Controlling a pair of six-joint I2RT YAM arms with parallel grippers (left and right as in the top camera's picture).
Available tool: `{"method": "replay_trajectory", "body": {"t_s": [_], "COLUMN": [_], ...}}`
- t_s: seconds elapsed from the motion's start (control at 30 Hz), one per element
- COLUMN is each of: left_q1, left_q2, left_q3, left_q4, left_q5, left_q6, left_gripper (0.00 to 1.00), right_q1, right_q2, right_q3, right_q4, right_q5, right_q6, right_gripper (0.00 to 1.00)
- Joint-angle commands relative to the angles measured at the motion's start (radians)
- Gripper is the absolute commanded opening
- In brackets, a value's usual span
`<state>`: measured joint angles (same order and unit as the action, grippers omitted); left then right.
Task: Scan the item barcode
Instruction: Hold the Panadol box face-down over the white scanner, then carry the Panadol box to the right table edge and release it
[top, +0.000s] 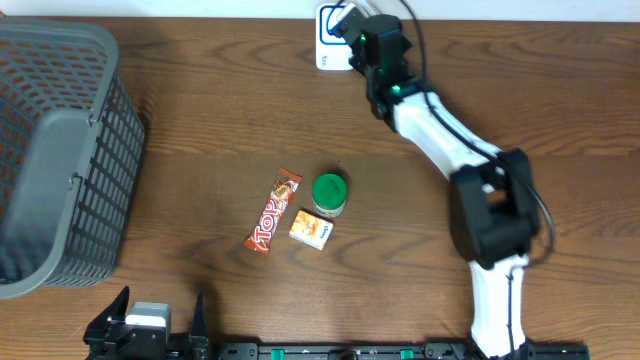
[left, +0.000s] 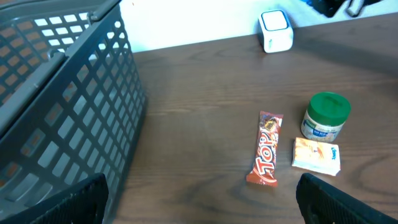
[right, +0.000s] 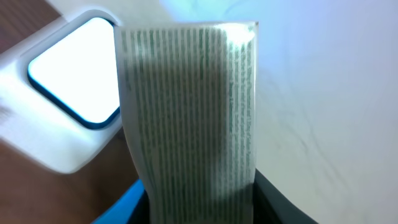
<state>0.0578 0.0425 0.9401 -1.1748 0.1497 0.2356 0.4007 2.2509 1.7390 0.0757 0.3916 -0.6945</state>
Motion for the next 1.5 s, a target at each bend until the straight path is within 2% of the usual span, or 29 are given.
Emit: {"method": "replay_trajectory", "body": {"t_s": [0.0, 0.1, 0.33, 0.57, 0.67, 0.8, 0.9, 0.97, 1.1, 1.27, 1.47], "left_q1": [-0.002, -0.002, -0.002, -0.002, -0.002, -0.002, -0.002, -0.002, -0.002, -0.002, -0.002], "left_q2": [-0.002, -0.002, -0.002, -0.002, -0.002, -0.002, -0.002, -0.002, -0.002, -0.002, -0.002], "left_q3": [0.006, 0.006, 0.006, 0.006, 0.006, 0.006, 0.006, 0.006, 0.006, 0.006, 0.006], "left_q4": [0.0, 0.0, 0.0, 0.0, 0.0, 0.0, 0.0, 0.0, 0.0, 0.0, 0.0], "left_q5": [-0.013, -0.013, -0.013, -0.013, -0.013, -0.013, -0.013, -0.013, -0.013, -0.013, -0.013], "left_q6": [0.002, 0.002, 0.002, 0.002, 0.002, 0.002, 0.002, 0.002, 0.002, 0.002, 0.002], "left_gripper": [0.96, 0.96, 0.96, 0.96, 0.96, 0.97, 0.96, 0.96, 0.96, 0.97, 0.96], "right_q1": [0.019, 0.023, 0.022, 0.029, 0.029, 0.027, 0.007, -0.023, -0.117, -0.285, -0.49], "right_q2": [0.154, 0.227, 0.235, 0.226, 0.191, 0.087, 0.005, -0.049, -0.117, -0.132, -0.13], "right_q3": [0.145, 0.231, 0.244, 0.244, 0.244, 0.244, 0.244, 0.244, 0.244, 0.243, 0.243], "right_q4": [-0.004, 0.002, 0.019, 0.048, -0.027, -0.305, -0.496, -0.653, -0.915, -1.172, -1.357], "right_q5": [0.134, 0.188, 0.211, 0.296, 0.339, 0.34, 0.34, 0.325, 0.169, 0.111, 0.111], "right_q6": [-0.194, -0.306, -0.362, -0.35, -0.226, -0.046, 0.167, 0.362, 0.665, 0.859, 0.97], "right_gripper": [0.25, 0.24, 0.25, 0.25, 0.23, 0.24, 0.25, 0.26, 0.25, 0.21, 0.2]}}
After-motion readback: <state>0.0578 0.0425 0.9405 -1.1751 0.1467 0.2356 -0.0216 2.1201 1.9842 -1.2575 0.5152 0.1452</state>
